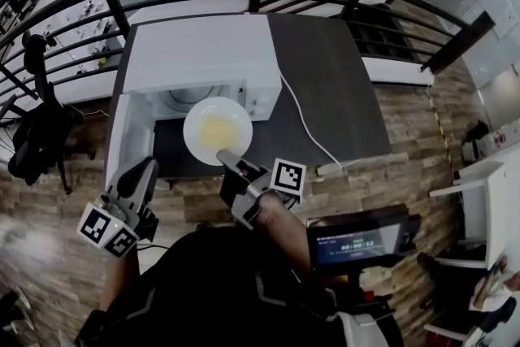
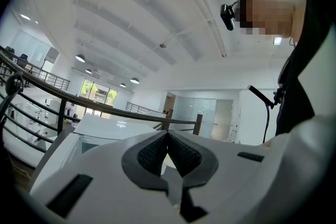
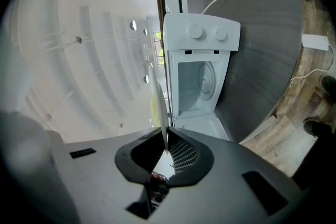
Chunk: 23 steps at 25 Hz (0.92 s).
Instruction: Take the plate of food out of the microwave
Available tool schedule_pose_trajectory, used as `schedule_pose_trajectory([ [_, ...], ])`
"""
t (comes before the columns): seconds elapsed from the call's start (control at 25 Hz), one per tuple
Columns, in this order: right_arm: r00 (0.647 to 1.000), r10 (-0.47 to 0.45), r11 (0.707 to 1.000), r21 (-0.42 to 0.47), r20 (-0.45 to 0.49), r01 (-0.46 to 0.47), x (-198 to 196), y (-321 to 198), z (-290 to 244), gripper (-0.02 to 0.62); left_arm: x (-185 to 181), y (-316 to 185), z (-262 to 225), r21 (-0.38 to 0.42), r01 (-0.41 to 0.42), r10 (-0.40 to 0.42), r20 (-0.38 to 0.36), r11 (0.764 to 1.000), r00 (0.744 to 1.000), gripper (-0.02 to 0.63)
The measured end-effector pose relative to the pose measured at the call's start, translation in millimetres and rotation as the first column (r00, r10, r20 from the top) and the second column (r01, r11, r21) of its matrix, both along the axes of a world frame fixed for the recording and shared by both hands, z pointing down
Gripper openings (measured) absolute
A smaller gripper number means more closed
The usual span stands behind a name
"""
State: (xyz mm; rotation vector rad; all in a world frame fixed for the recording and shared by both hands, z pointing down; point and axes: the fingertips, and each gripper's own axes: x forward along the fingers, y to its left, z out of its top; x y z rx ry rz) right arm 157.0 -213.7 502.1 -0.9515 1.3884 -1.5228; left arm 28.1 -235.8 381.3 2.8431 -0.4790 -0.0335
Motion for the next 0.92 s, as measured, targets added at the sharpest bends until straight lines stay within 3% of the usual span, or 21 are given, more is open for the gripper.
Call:
schedule_pose_trajectory([
  [0.56, 0.999, -0.038, 0.999, 0.012, 0.010, 0.038, 4, -2, 2, 0.018, 15, 3, -1, 0.002, 0.010, -0.010, -0.004, 1.000, 1.000, 0.002],
  [0.92, 1.000, -0.030, 0.999, 0.011, -0.004, 0.030, -2, -2, 7, 0.018, 5, 1, 3, 0.002, 0.018, -0.018, -0.014, 1.000, 1.000, 0.002],
])
